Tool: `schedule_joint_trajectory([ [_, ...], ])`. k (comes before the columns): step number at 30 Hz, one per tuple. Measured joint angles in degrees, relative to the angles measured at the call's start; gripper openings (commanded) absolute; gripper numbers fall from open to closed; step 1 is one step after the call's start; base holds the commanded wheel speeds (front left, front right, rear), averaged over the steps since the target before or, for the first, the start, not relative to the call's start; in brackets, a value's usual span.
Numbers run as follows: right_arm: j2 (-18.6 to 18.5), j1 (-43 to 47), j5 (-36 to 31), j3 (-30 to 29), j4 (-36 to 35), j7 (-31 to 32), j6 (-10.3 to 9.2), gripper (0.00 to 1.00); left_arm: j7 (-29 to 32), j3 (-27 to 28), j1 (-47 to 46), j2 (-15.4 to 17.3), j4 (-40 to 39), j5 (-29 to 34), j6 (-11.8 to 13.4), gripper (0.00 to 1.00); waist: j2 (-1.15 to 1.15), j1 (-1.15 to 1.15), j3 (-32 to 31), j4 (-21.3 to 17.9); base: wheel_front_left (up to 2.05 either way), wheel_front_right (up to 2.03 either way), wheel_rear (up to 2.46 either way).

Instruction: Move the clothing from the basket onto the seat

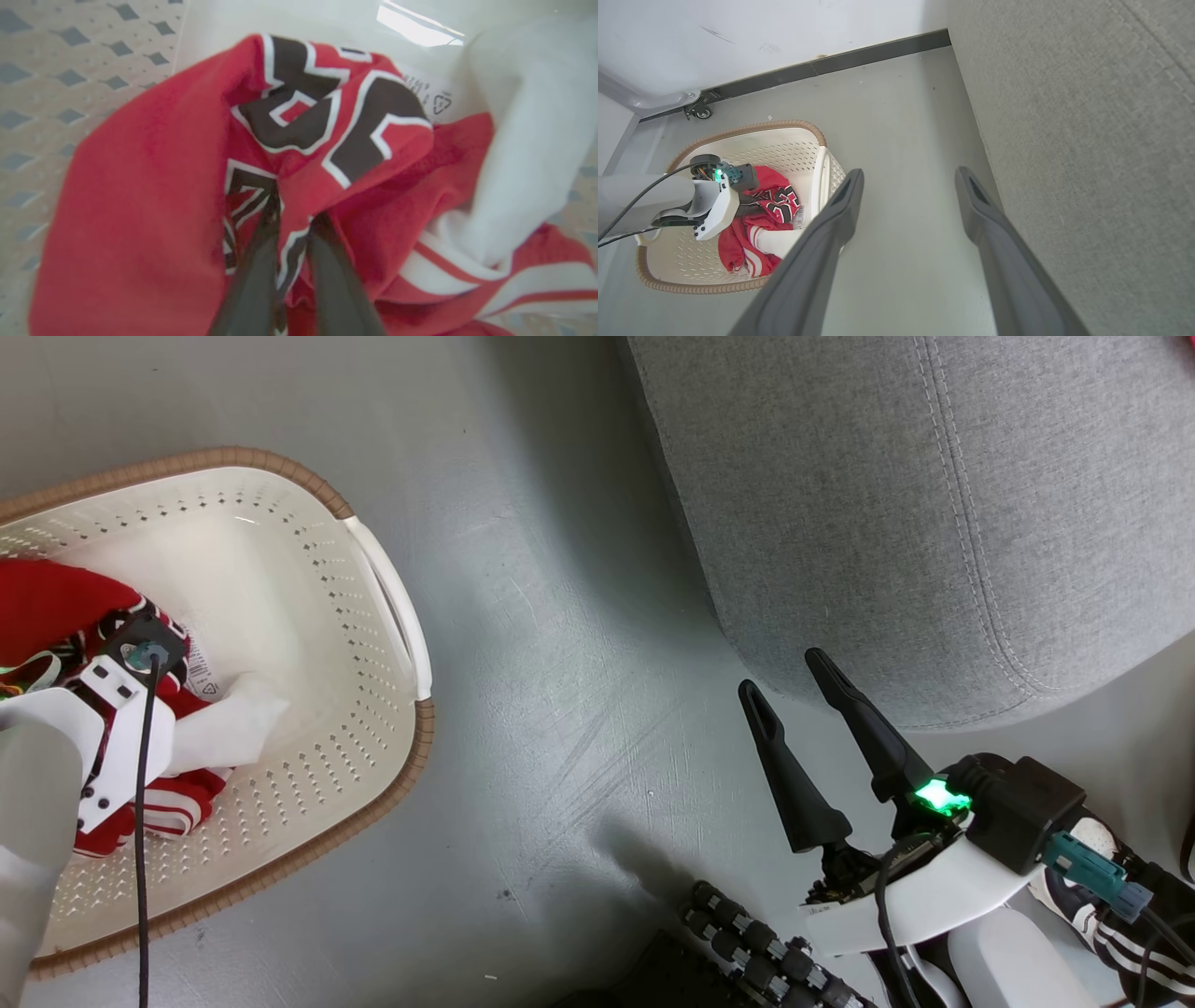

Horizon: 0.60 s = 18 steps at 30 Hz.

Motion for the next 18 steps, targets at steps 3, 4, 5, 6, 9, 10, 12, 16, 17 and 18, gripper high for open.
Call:
schedule_joint_trajectory([
  [3, 0.0, 0.0, 0.0, 0.1, 0.1, 0.0, 0.0, 1.0, -0.1, 0.0, -0.3, -0.2, 0.2, 0.0, 0.0, 0.0, 0.0, 0.0, 0.1, 0.1, 0.0, 0.0, 0.0],
  [4, 0.0, -0.1, 0.0, 0.1, 0.3, 0.0, 0.0, 1.0, -0.1, 0.0, -0.4, -0.3, 0.3, -0.2, 0.0, 0.0, 0.0, 0.0, 0.1, 0.1, 0.0, 0.0, 0.0],
  [5, 0.0, -0.1, 0.0, 0.2, 0.5, 0.0, 0.0, 1.0, -0.2, 0.0, -0.4, -0.4, 0.4, -0.4, 0.0, 0.0, 0.0, 0.0, 0.1, 0.1, 0.0, 0.0, 0.0],
  [6, 0.0, -0.2, 0.0, 0.2, 0.6, 0.0, 0.0, 1.0, -0.3, 0.0, -0.4, -0.5, 0.5, -0.5, 0.0, 0.0, 0.0, 0.0, 0.1, 0.1, 0.0, 0.0, 0.0],
  [9, 0.0, -0.6, 0.0, 0.1, 0.7, 0.0, 0.0, 1.0, -0.8, 0.0, -0.4, -1.0, 0.7, -0.6, 0.0, 0.0, 0.0, 0.0, 0.0, 0.1, 0.0, 0.0, 0.0],
  [10, 0.0, -1.2, 0.0, 0.1, 0.8, 0.0, 0.0, 1.0, -1.2, 0.0, -0.4, -1.1, 0.8, -0.7, 0.0, 0.0, 0.0, 0.0, 0.0, 0.1, 0.0, 0.0, 0.0],
  [12, 0.0, -2.2, 0.0, 0.2, 0.9, 0.0, 0.0, 1.0, -1.7, -0.2, -0.4, -1.3, 0.8, -0.9, 0.0, 0.0, 0.0, 0.0, -0.1, 0.1, 0.0, 0.0, 0.0],
  [16, 0.0, -3.8, -0.1, 0.4, 0.7, 0.0, 0.0, 1.0, -2.7, -0.4, -0.4, -1.8, 1.0, -0.9, 0.0, 0.0, 0.0, 0.0, -0.4, 0.0, 0.0, 0.0, 0.0],
  [17, 0.0, -4.0, -0.1, 0.5, 0.7, 0.0, 0.0, 1.0, -2.7, -0.4, -0.4, -1.9, 1.0, -0.9, 0.0, 0.0, 0.0, 0.0, -0.4, 0.0, 0.0, 0.0, 0.0],
  [18, 0.0, -4.5, -0.1, 0.5, 0.7, 0.0, 0.0, 1.0, -3.2, -0.4, -0.4, -2.0, 1.1, -0.9, 0.0, 0.0, 0.0, 0.0, -0.6, 0.0, 0.0, 0.0, 0.0],
])
